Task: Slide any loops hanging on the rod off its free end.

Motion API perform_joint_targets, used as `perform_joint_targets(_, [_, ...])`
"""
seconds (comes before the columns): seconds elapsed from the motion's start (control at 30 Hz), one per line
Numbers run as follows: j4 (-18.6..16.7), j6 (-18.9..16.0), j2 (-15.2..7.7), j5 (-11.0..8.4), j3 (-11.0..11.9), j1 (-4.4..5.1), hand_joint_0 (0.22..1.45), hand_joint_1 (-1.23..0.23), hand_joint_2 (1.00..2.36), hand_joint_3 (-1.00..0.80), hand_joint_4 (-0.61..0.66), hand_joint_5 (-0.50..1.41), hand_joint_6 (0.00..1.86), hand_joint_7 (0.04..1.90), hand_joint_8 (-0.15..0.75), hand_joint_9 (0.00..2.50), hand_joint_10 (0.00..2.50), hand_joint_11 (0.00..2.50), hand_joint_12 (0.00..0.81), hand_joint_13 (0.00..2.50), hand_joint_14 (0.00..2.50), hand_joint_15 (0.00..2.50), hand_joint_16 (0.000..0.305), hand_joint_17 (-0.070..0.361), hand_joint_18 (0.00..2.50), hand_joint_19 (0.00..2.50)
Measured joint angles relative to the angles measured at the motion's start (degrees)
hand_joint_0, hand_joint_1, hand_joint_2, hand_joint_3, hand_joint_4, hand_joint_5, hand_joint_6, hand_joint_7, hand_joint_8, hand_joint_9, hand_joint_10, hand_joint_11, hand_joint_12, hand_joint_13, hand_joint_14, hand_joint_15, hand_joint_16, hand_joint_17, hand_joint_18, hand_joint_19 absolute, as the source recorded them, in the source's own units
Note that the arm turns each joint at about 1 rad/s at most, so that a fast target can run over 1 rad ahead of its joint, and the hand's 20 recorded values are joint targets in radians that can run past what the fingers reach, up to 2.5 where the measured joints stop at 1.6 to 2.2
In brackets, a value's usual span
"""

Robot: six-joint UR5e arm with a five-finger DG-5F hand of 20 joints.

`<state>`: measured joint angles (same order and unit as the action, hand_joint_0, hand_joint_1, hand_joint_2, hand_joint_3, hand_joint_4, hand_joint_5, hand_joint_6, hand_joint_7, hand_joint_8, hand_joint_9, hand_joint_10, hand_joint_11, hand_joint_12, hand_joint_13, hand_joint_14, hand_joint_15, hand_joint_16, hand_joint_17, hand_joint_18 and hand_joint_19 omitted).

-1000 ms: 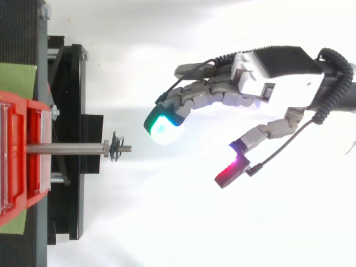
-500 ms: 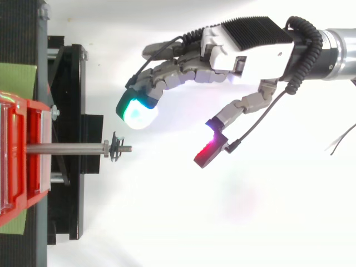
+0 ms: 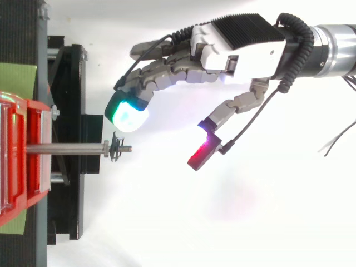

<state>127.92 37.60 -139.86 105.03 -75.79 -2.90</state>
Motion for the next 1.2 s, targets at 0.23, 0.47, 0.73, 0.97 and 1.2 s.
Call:
perform_joint_targets(0.23, [0.05, -3.04, -3.02, 1.77, 4.46, -0.08, 0.54, -0.58, 1.0, -0.46, 0.28, -0.2, 0.5, 0.72, 0.276, 0.6, 0.0, 0.0, 0.26, 0.54, 0.0, 0.01, 0.024, 0.054, 0.31, 0.01])
perform_joint_targets(0.47, [0.43, -3.56, -3.37, 2.03, 6.67, -0.08, 0.54, -0.58, 1.0, -0.46, 0.28, -0.19, 0.5, 0.75, 0.278, 0.6, 0.0, 0.0, 0.266, 0.55, 0.0, 0.01, 0.025, 0.055, 0.33, 0.03])
perform_joint_targets(0.73, [0.44, -3.5, -3.43, 1.86, 7.71, 0.22, 0.55, -0.59, 1.0, -0.46, 0.3, -0.18, 0.5, 0.8, 0.279, 0.6, 0.0, 0.0, 0.268, 0.55, 0.0, 0.02, 0.025, 0.057, 0.34, 0.04])
perform_joint_targets(0.97, [0.55, -3.54, -3.41, 1.98, 7.69, 0.26, 0.56, -0.61, 1.0, -0.45, 0.32, -0.14, 0.5, 0.97, 0.279, 0.61, 0.0, 0.0, 0.268, 0.56, 0.0, 0.03, 0.026, 0.057, 0.35, 0.06])
perform_joint_targets(1.2, [0.28, -3.58, -3.41, 2.02, 7.69, 0.33, 0.56, -0.62, 1.0, -0.45, 0.31, -0.14, 0.5, 1.01, 0.28, 0.61, 0.0, 0.0, 0.273, 0.56, 0.0, 0.03, 0.026, 0.057, 0.35, 0.06])
